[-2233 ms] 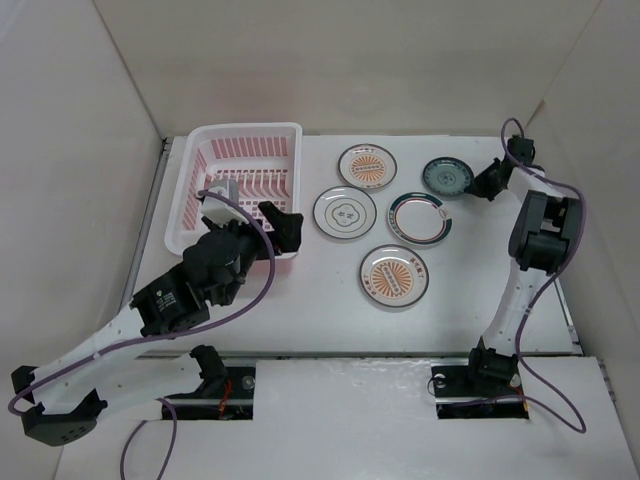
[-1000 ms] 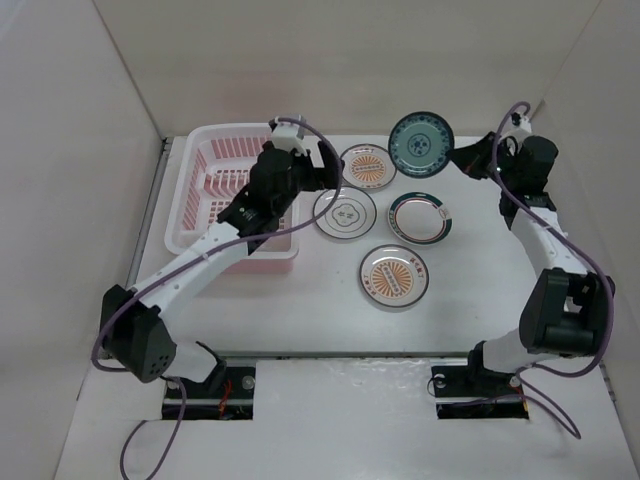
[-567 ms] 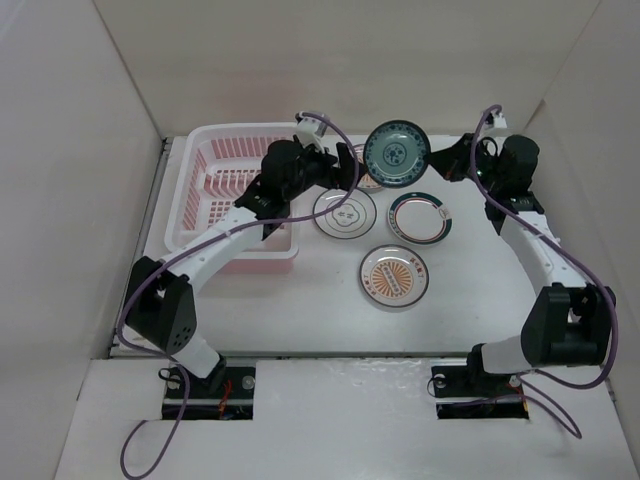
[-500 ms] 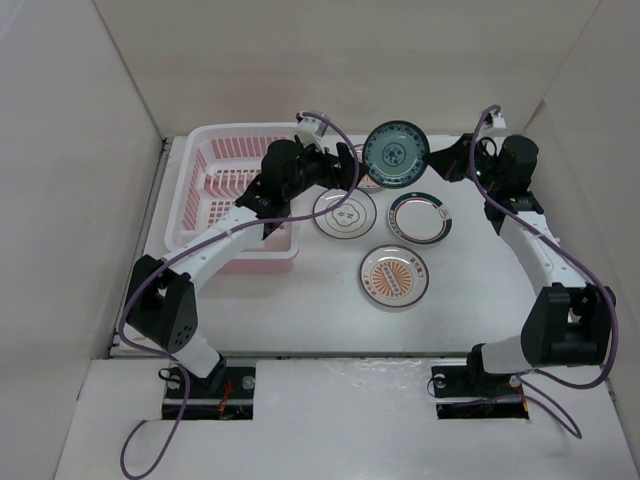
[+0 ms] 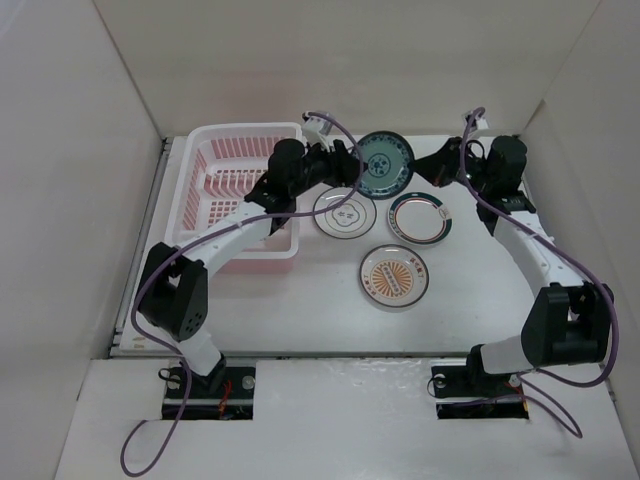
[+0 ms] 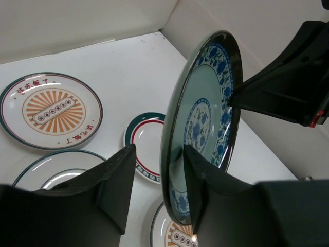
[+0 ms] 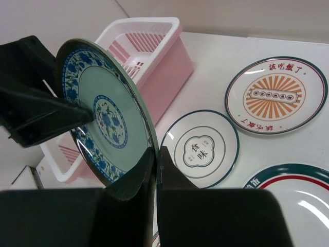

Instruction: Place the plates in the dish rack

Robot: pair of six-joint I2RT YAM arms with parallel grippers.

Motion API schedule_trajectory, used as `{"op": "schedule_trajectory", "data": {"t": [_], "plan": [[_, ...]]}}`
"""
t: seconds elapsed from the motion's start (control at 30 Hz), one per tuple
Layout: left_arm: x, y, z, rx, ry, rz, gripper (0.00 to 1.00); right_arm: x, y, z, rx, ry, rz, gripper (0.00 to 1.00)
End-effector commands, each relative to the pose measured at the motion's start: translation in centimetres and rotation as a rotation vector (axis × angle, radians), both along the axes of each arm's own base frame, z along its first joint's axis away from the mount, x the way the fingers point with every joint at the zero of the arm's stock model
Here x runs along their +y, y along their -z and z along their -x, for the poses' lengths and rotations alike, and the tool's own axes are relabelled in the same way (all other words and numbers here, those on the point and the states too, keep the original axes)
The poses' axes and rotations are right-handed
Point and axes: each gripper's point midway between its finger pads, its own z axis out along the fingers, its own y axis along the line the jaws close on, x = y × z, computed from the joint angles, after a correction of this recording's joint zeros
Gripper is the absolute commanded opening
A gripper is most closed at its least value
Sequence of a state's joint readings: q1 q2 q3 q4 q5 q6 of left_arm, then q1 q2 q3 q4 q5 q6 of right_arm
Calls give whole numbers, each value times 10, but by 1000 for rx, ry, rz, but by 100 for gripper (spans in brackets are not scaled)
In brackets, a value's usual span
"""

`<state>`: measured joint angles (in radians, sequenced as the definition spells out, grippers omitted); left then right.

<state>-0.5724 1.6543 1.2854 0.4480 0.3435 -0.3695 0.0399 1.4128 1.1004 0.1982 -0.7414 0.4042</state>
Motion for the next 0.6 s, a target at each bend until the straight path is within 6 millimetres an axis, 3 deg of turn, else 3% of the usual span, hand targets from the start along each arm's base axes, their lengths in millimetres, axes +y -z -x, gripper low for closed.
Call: {"op": "schedule_trajectory", "data": {"t": [0.0,0.17,0.2,0.27,0.3,0.33,0.37,0.4,0.43,0.47,0.53,0.57], "plan": [[1,-47,-5,-107,-4,91,37,7,-25,3,-87,-40,-1,0],[7,-52,-4,-108,-13,101,0,18,-25,7,-87,-67,-2,0],[8,-52,-5,-108,-22,101,0,19,-25,9,-87,-81,-3,0],[13,-62,-2,-128,-36,115,0,28,-25,12,-87,-112,-5,16],[16,-62,-5,-129,-45,115,0,28,-25,12,-95,-112,2,35],[20,-65,-4,-133,-59,118,0,32,-29,13,-104,-121,1,80],[26,-63,-10,-118,-90,108,0,31,-27,12,-95,-111,3,100],[36,-64,-17,-106,-120,99,0,31,-21,10,-72,-111,4,100],[42,-80,-23,-143,-135,89,0,29,-23,8,-78,-97,16,100],[49,-75,-26,-111,-149,47,0,24,-19,3,-65,-57,27,100],[68,-88,-36,-117,-207,-12,0,18,-16,0,-43,-6,45,100],[88,-111,-50,-151,-317,-32,0,10,-16,-5,-45,51,65,100]]}}
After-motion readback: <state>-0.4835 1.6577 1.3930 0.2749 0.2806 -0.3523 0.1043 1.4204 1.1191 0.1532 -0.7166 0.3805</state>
